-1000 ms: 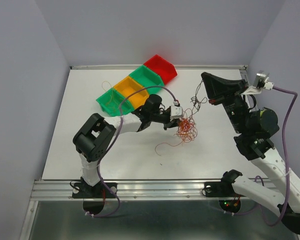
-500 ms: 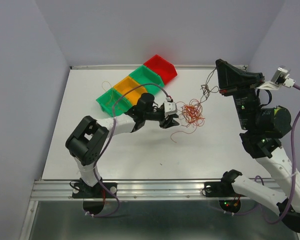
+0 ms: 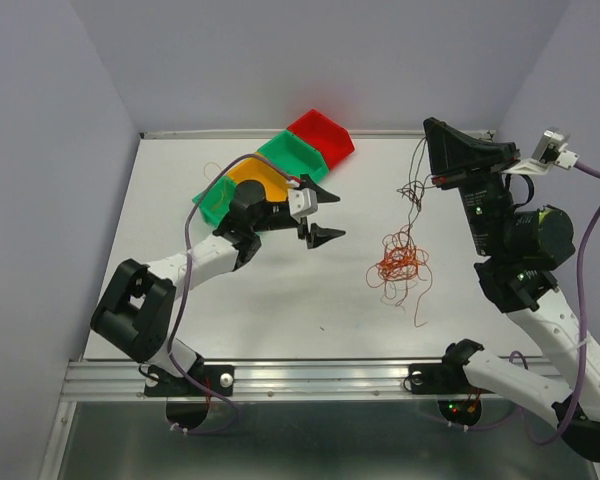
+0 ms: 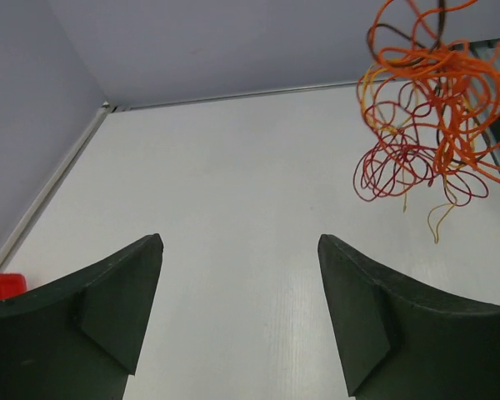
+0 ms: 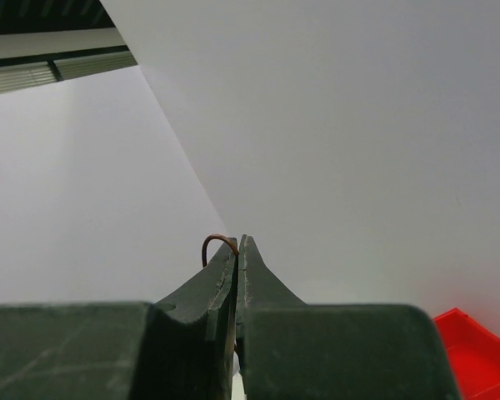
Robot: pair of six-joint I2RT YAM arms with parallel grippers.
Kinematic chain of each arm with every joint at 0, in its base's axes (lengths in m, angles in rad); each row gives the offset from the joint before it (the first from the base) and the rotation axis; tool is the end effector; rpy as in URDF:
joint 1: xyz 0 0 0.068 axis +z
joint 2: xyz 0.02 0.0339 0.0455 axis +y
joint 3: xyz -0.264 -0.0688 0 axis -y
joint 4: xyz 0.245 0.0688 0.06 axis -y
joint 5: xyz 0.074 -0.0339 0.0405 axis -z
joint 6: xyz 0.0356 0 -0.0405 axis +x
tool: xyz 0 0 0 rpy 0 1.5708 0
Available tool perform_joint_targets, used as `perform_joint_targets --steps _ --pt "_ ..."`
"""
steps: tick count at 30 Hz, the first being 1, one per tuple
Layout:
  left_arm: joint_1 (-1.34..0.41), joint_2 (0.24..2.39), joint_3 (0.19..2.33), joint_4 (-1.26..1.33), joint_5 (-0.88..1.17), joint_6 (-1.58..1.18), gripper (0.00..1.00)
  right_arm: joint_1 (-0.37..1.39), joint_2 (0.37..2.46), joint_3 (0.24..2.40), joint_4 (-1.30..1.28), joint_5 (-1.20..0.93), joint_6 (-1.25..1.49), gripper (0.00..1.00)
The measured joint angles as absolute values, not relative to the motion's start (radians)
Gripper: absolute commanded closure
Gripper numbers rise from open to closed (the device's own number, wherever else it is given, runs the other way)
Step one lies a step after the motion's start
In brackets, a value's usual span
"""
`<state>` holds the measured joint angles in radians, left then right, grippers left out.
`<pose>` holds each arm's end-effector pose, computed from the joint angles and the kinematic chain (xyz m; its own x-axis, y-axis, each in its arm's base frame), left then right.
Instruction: Untangle the cables
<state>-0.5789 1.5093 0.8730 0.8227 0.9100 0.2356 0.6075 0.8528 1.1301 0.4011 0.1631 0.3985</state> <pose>0.2614 -0.2044 0.2974 0.3808 -0.0777 -0.9214 0.9218 0.1105 0.3717 0.1269 0.0812 0.5056 0.2966 0.6725 -0.6780 -0.6234 0.6742 0.3960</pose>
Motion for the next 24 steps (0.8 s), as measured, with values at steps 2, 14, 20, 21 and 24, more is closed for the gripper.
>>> perform_joint_targets --steps 2,14,20,21,24 --pt "-0.604 1.488 0.873 0.805 0.937 0.260 0.13 0.607 0.860 1.130 0.400 0.151 0.407 0.99" --pt "-0.770 1.434 0.907 0.646 0.926 0.402 0.20 0.607 0.904 1.131 0.402 0.103 0.454 0.99" --pt "-0.784 1.517 0.990 0.605 0.835 0.418 0.16 0.607 0.944 1.131 0.402 0.077 0.476 1.00" --pt "-0.784 1.526 0.996 0.599 0.817 0.414 0.14 0.607 0.947 1.131 0.401 0.074 0.477 0.99" --pt "-0.786 1.552 1.009 0.589 0.754 0.409 0.16 0.607 0.950 1.131 0.404 0.070 0.485 0.99"
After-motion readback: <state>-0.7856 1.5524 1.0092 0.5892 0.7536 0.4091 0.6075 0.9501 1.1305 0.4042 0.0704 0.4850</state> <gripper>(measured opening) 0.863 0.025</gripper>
